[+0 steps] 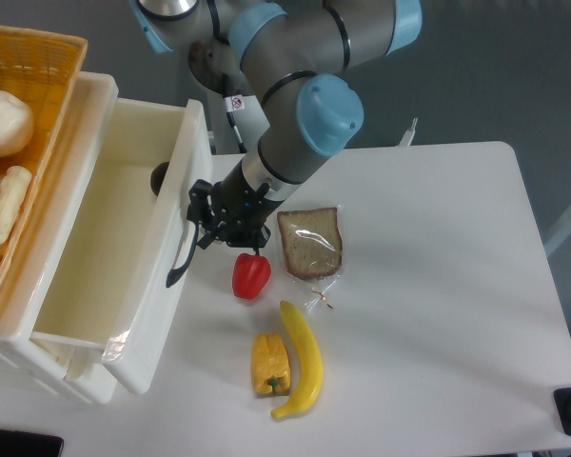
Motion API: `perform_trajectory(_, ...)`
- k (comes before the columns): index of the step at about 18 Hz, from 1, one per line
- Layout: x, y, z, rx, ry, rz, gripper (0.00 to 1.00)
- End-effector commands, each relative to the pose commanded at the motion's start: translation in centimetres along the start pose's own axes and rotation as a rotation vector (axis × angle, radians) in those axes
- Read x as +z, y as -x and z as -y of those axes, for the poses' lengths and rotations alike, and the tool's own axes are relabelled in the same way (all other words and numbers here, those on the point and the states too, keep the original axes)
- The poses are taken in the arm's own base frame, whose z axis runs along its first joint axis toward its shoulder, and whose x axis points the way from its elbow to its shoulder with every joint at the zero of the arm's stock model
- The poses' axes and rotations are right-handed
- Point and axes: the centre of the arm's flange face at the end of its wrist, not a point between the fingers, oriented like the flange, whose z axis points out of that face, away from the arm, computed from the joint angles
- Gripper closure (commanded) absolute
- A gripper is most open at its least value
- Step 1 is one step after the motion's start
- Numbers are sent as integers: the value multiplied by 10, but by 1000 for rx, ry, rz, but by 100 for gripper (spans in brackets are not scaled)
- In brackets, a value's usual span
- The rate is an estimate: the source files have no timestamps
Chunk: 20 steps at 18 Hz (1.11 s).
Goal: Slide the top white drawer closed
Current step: 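Push the drawer front with the gripper into the cabinet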
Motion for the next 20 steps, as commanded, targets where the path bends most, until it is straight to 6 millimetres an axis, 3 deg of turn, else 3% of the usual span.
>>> perform_trajectory(8, 18, -17, 10, 9, 24, -18, 100)
perform_trajectory(13, 34, -38, 19, 14, 46, -34, 100)
perform_trajectory(20, 43, -54, 26, 22, 44, -56, 100)
